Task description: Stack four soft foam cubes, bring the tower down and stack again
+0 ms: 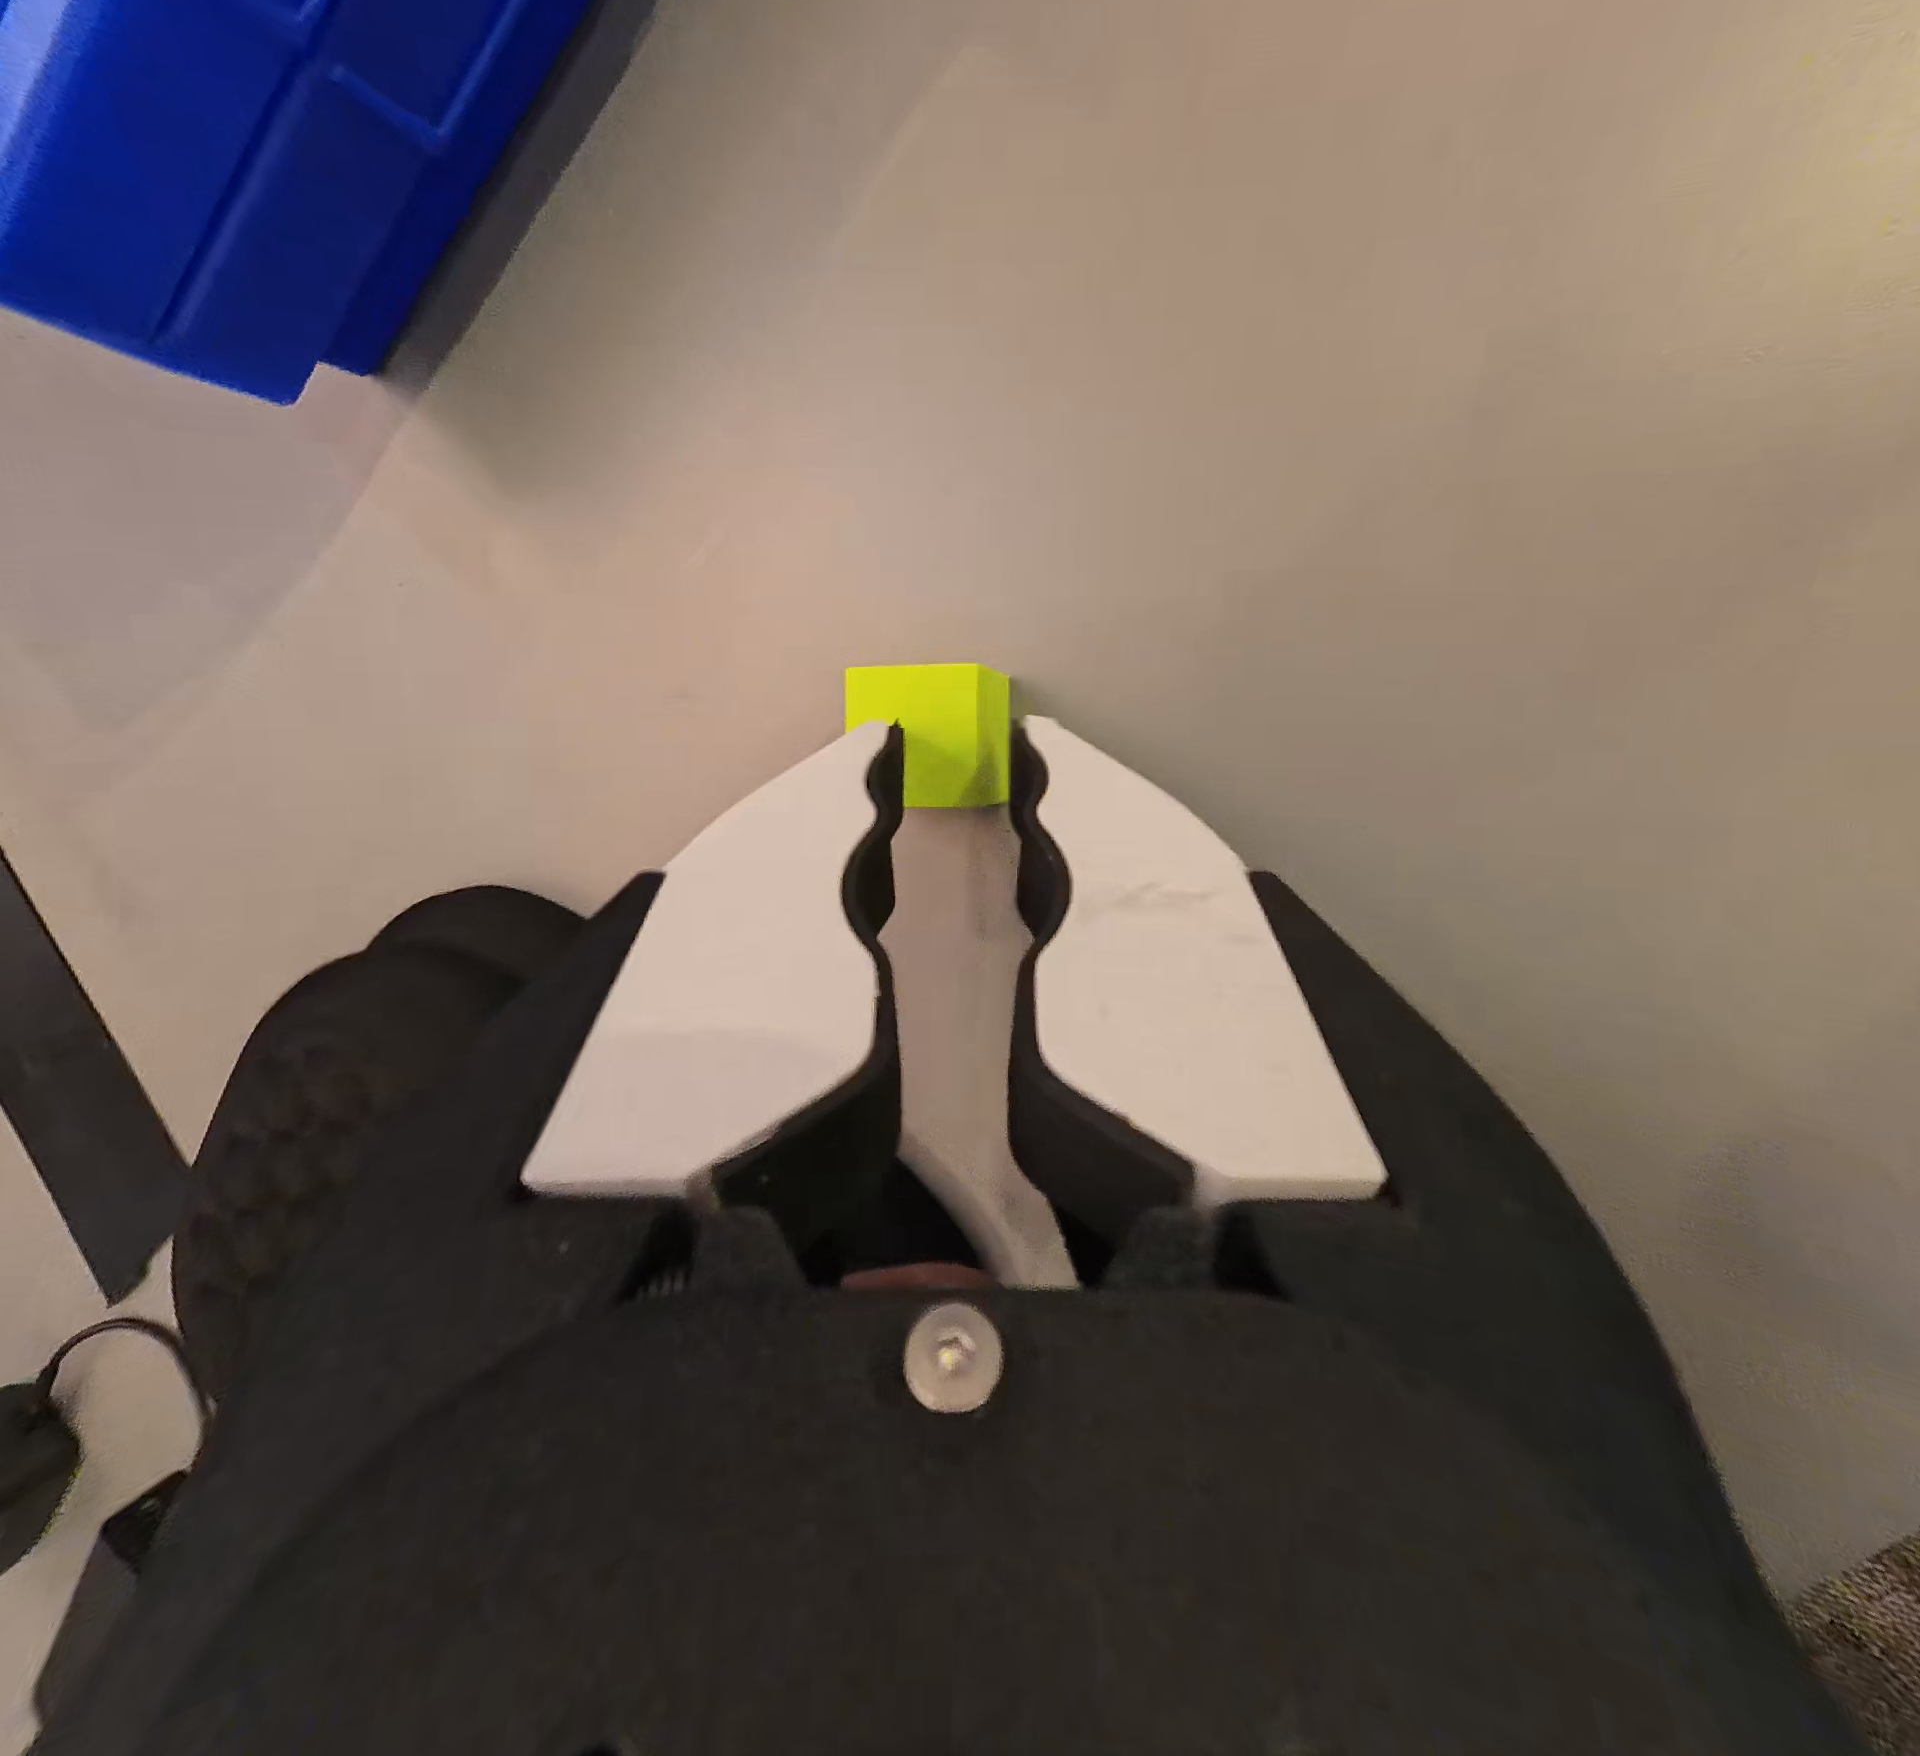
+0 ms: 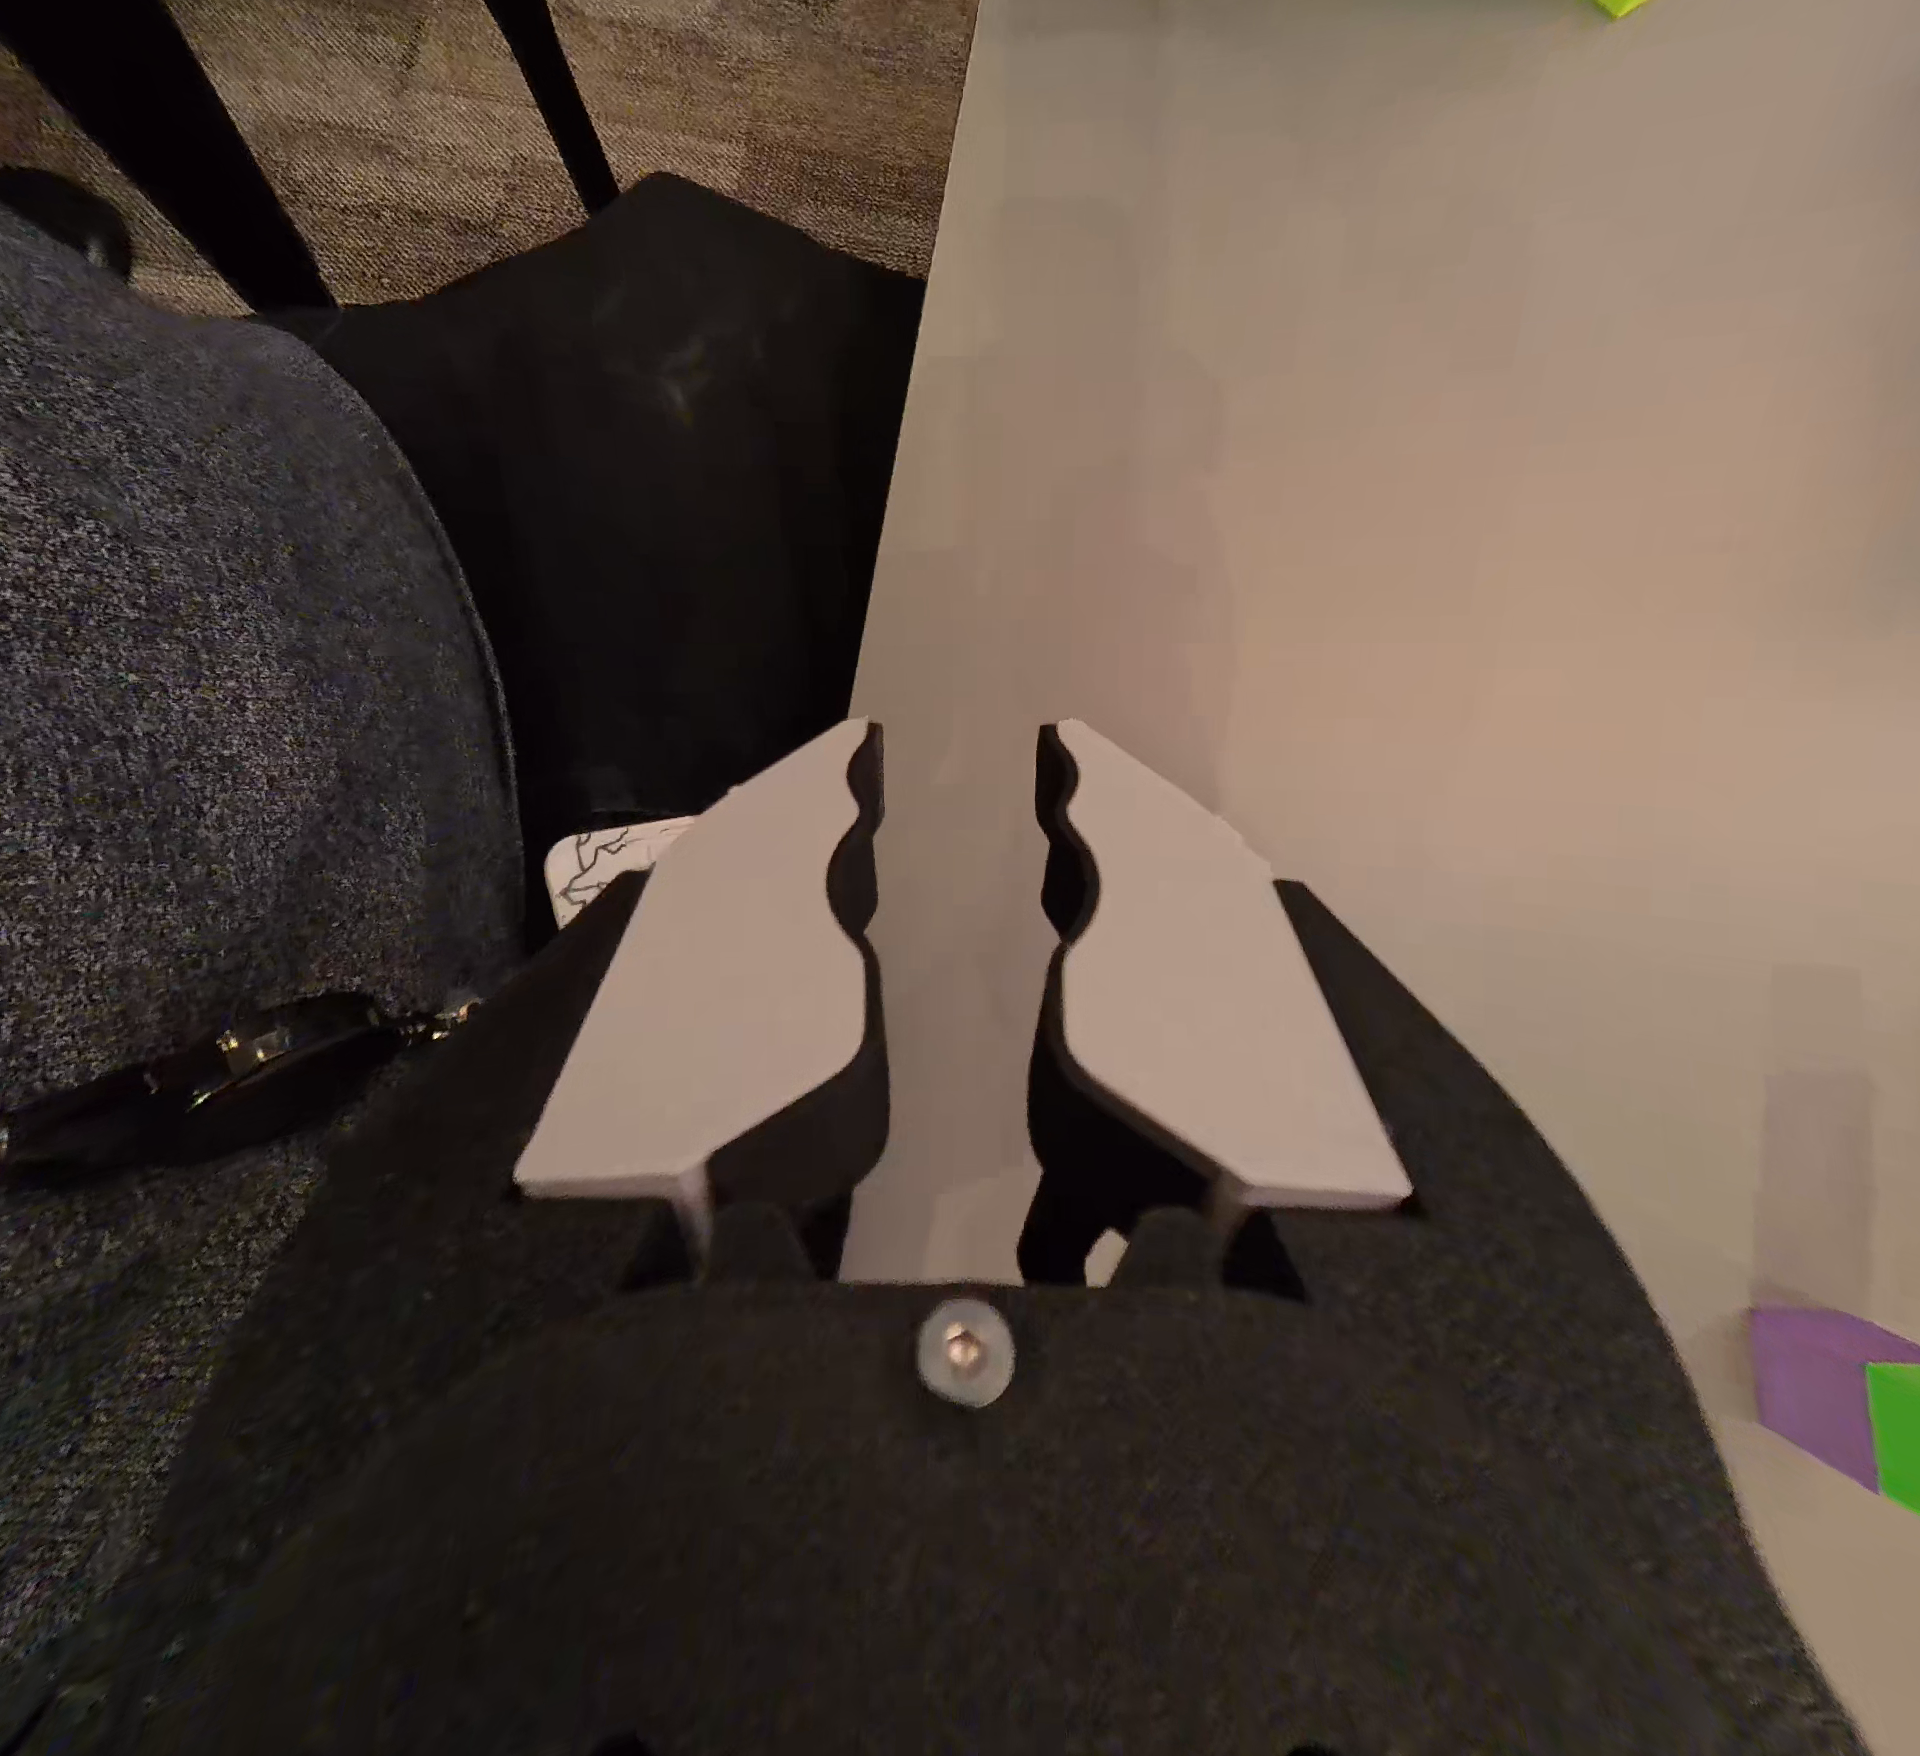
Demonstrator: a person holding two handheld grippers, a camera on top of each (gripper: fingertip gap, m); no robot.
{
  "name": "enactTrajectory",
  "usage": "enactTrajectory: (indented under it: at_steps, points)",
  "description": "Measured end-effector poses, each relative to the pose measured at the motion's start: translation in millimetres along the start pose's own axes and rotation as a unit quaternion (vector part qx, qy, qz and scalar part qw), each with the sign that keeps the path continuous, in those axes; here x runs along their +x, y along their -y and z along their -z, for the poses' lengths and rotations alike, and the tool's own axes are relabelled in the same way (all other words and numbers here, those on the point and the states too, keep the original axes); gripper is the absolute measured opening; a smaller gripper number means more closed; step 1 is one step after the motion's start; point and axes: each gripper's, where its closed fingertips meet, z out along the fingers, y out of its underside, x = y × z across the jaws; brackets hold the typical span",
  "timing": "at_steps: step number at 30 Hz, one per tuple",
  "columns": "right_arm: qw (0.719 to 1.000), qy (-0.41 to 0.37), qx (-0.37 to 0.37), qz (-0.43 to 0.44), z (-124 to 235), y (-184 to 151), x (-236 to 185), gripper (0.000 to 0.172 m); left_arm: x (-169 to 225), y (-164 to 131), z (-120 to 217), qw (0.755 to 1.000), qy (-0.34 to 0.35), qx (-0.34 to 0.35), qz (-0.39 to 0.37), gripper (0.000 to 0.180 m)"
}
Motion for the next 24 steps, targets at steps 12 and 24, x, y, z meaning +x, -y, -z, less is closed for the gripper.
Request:
enactTrajectory:
  at_steps: [12, 24]
  points:
    - [1.0, 0.016, -0.009, 0.009, -8.5, -7.2, -3.9, 0.027, -10.0, -3.2, -9.7, 0.999, -0.002, -0.041, -0.002, 0.042]
    - [1.0, 0.018, -0.022, 0.012, -23.2, -9.6, -4.0, 0.025, 26.0, 84.3, 1.1, 0.998, -0.048, 0.006, -0.031, 0.03]
